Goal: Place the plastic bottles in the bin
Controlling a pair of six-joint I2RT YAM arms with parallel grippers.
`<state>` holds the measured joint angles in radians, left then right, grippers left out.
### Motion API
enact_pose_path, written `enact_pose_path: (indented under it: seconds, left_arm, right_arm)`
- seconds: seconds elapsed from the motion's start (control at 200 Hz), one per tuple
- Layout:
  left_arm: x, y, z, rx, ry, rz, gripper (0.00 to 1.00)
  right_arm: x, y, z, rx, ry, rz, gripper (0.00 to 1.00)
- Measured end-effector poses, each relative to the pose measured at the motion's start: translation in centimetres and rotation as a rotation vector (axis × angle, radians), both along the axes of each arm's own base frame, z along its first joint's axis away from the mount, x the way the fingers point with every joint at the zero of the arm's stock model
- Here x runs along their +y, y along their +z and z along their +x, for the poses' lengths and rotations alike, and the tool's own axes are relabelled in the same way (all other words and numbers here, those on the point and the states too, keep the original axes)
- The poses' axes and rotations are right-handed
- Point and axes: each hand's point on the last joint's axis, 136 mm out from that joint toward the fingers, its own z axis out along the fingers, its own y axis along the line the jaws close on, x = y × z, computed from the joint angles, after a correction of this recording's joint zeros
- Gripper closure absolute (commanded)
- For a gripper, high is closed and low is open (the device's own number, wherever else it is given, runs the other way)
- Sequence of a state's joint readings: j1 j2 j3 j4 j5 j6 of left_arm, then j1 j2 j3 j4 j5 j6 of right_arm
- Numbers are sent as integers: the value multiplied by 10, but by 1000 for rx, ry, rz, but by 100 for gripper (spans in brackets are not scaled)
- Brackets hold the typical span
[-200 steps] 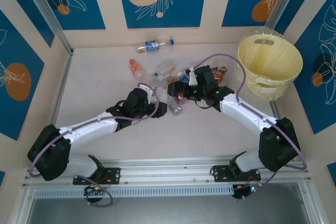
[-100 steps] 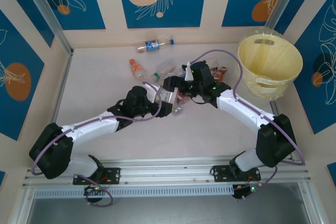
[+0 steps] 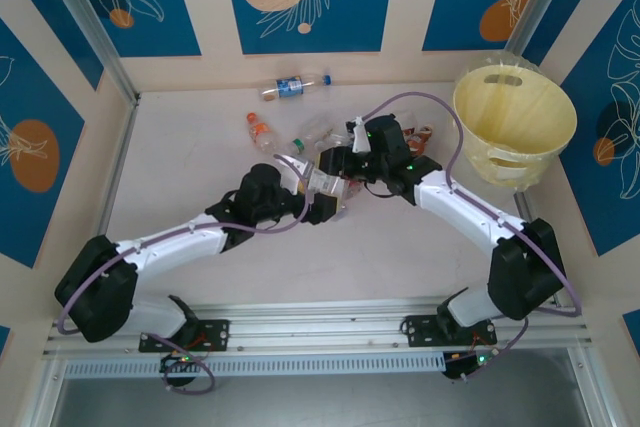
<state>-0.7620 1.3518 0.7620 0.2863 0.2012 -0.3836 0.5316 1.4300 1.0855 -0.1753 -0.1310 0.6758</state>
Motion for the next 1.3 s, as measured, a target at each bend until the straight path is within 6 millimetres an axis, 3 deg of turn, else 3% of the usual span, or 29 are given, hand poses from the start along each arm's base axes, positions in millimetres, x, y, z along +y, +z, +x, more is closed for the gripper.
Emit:
enact_pose_path:
  seconds: [0.135,0.23,0.385,0.505,0.56,0.69,0.77,0.935,1.185,1.3]
  left_arm:
    - [1,18,-1,-52,9,-42,0]
    - [15,27,2,-96,75,-56,0]
    - [45,8,17,-99,221,5,0]
    - [50,-4,23,-84,258,42,0]
    - [51,-7,25,-78,271,45,0]
    - [54,-13,27,-65,298,39,0]
    - [55,-16,27,-59,304,42,0]
    - [60,-21,26,-59,320,51,0]
    - [73,-22,24,-73,368,51,0]
    - [75,-22,25,-74,379,51,0]
  right_arm:
    - [-22,21,4,-58,-53,-6,83]
    - [-58,42,9,-131,-134,-41,83]
    - [-118,92,5,-298,-275,-128,84]
    - [-155,145,-5,-471,-375,-196,84]
    - [-181,170,-9,-549,-459,-217,83]
    - [-248,201,-10,-640,-692,-260,82]
    - [-282,207,-8,-645,-811,-278,82]
    - [-328,198,6,-588,-950,-292,82]
    - [-366,197,17,-564,-1055,-321,84]
    - [-380,181,29,-526,-1084,-387,83]
